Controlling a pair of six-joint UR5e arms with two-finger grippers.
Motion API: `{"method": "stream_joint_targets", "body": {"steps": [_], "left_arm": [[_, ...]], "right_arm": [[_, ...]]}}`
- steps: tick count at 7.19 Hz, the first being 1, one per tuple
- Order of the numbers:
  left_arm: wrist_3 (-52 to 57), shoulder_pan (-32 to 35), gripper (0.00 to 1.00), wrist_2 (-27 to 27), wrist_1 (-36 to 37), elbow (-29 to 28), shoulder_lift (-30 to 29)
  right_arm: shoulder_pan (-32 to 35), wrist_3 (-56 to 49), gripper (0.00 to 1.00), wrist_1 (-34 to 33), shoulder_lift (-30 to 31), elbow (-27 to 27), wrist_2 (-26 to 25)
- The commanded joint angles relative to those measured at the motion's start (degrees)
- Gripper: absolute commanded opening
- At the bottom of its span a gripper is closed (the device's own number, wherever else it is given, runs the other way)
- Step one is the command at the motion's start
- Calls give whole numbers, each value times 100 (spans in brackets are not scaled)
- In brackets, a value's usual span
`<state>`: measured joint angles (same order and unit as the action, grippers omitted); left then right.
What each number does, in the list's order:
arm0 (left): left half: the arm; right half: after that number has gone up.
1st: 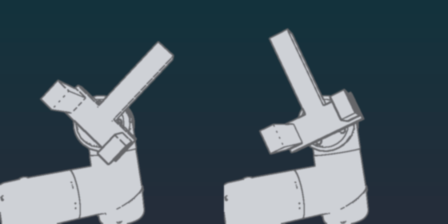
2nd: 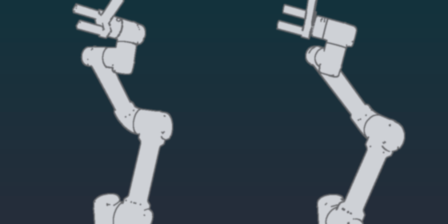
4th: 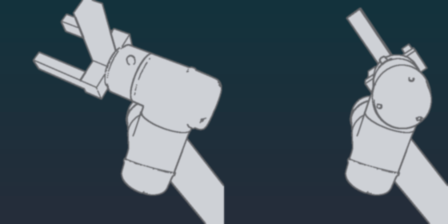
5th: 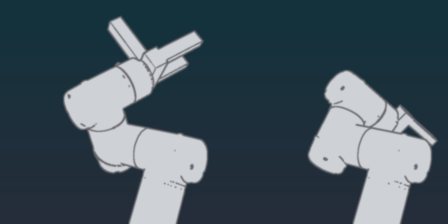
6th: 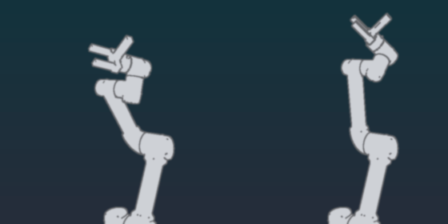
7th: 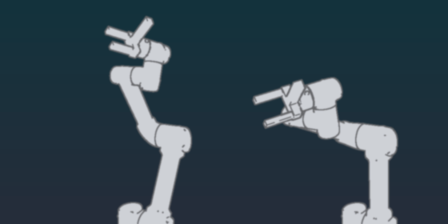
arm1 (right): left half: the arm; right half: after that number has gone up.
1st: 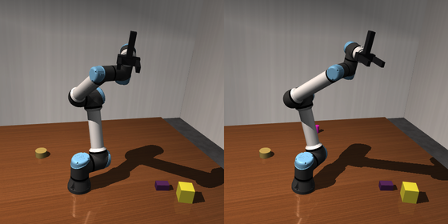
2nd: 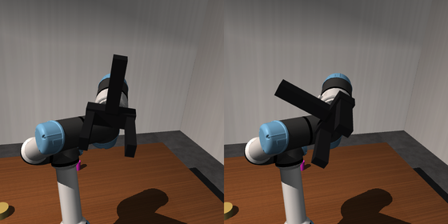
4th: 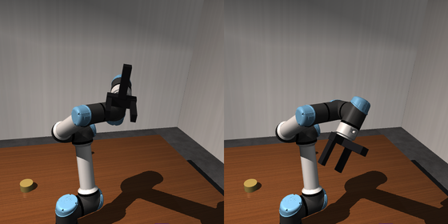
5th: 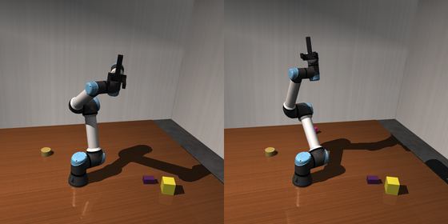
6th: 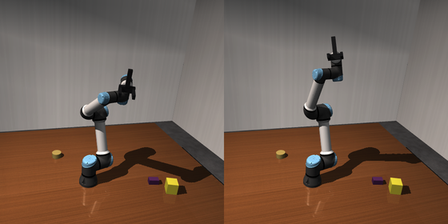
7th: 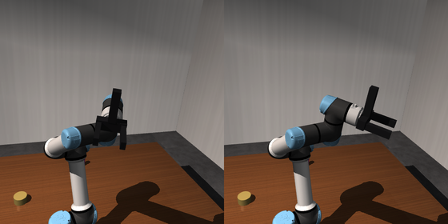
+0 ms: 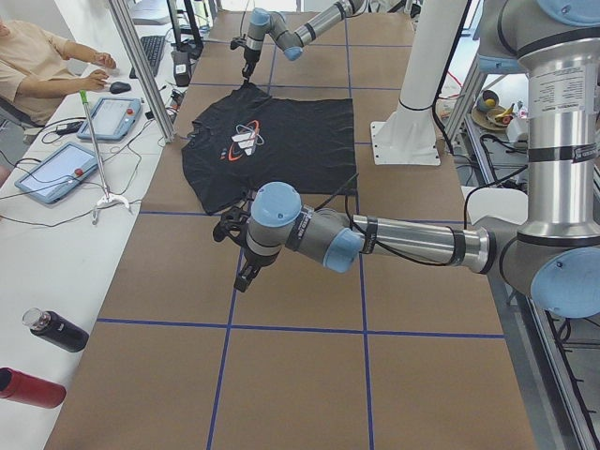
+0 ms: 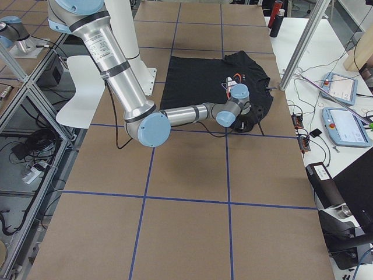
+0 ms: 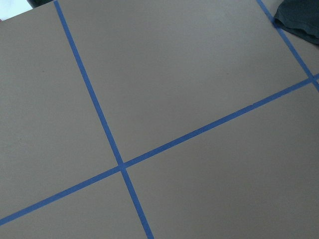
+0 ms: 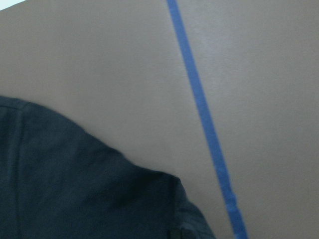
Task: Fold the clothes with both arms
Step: 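Move the right gripper to the shirt shoulder farthest from the robot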
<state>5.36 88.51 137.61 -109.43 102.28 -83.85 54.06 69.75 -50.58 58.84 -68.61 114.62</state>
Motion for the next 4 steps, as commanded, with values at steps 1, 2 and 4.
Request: {"method": "stream_joint_targets", "body": {"steps": [1,2,4], "left_arm": [[0,0,100,2,-9,20,0],[0,0,100,2,-9,20,9],[35,0,100,309,-122,3,9]], "right_arm": [[-237,187,0,-635,-415,-364,78],[-421,675,0,-846,-704,-294,-131],[-668,881,0,-1015,-1267,187,-641]]}}
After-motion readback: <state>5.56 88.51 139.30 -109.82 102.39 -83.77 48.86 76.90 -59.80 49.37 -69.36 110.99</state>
